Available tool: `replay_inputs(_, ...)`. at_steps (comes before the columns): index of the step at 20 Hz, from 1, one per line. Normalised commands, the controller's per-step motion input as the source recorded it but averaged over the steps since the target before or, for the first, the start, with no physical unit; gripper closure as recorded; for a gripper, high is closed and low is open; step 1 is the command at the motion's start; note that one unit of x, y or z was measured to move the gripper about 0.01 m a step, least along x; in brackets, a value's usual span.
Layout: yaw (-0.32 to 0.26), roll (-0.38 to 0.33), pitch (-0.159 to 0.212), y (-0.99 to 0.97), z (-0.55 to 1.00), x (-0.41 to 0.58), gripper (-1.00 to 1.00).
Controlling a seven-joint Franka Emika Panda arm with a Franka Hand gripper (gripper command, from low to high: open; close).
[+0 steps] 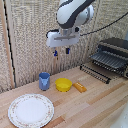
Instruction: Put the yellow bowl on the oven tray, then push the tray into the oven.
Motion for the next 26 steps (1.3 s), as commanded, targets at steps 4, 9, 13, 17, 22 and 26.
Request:
replay_inputs(4, -0.122, 0.049, 0.009, -0.67, -0.25, -0.047, -1.00)
replay_inputs(9, -0.105, 0.041, 0.013, -0.57, -0.31, -0.078, -1.00)
replay_inputs(13, -0.055, 0.009, 0.046, -0.26, -0.40, -0.041, -1.00)
replay_inputs(17, -0.004, -0.012, 0.082, -0.04, -0.53, 0.000, -1.00)
replay_inputs(22, 0.000, -0.004, 0.076, -0.16, -0.54, 0.001, -1.00)
replay_inputs(26, 0.009, -0.010, 0.016, -0.22, -0.51, 0.017, -1.00)
